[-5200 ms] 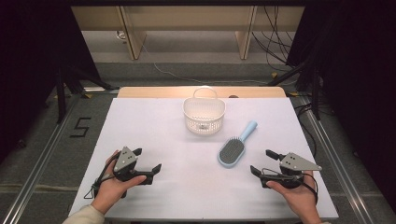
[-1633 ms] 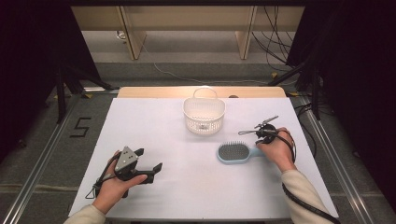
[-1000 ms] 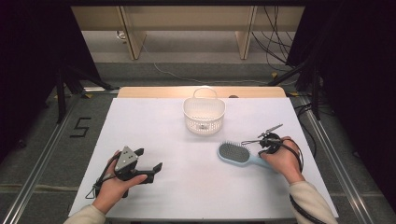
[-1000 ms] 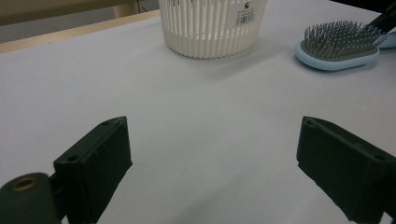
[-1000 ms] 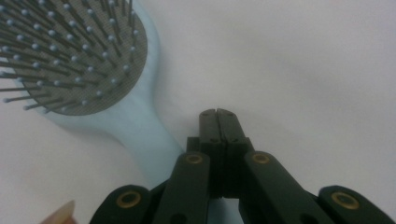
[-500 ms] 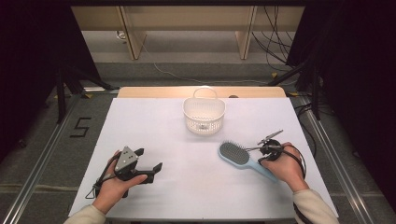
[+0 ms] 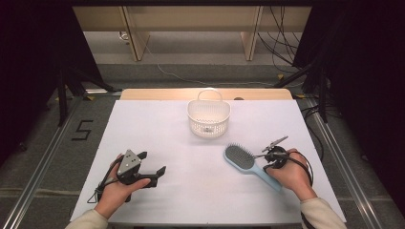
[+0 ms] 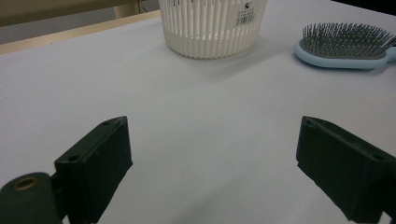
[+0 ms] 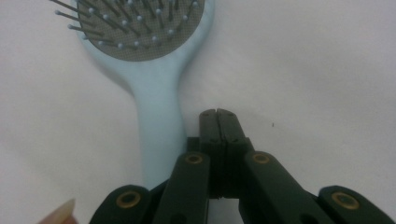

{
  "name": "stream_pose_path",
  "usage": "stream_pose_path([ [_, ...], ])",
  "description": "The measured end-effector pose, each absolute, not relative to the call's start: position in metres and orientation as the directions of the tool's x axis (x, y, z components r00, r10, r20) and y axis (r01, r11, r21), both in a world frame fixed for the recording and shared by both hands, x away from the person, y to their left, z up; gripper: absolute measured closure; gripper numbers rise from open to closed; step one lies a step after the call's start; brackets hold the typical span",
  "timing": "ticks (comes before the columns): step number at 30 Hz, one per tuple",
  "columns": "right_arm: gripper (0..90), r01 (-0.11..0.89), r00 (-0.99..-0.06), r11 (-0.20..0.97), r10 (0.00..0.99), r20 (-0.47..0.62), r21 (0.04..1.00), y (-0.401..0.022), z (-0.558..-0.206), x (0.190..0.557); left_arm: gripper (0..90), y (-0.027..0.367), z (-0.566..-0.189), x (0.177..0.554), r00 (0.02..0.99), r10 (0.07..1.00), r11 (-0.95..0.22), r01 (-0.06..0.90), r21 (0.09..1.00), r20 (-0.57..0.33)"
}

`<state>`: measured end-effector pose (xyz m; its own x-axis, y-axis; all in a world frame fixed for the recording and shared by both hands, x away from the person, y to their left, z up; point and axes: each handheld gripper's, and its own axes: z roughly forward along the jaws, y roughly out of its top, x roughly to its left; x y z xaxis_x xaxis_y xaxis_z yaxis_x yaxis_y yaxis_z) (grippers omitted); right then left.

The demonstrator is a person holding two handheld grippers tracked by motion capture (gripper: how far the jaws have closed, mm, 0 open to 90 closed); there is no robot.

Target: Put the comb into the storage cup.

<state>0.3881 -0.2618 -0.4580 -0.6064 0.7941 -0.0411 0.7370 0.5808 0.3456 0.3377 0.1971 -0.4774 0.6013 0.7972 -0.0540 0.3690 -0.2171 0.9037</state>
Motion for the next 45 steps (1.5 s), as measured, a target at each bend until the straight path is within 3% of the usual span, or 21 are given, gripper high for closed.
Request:
stream_pose_path([
  [45, 90.0, 0.731, -0.634, 0.602, 0.774, -0.008, 0.320, -0.250, -0.458, 0.373, 10.0, 0.197, -0.477, 0.337, 0.601, 0.797, -0.215, 0.369, 0.904, -0.056],
])
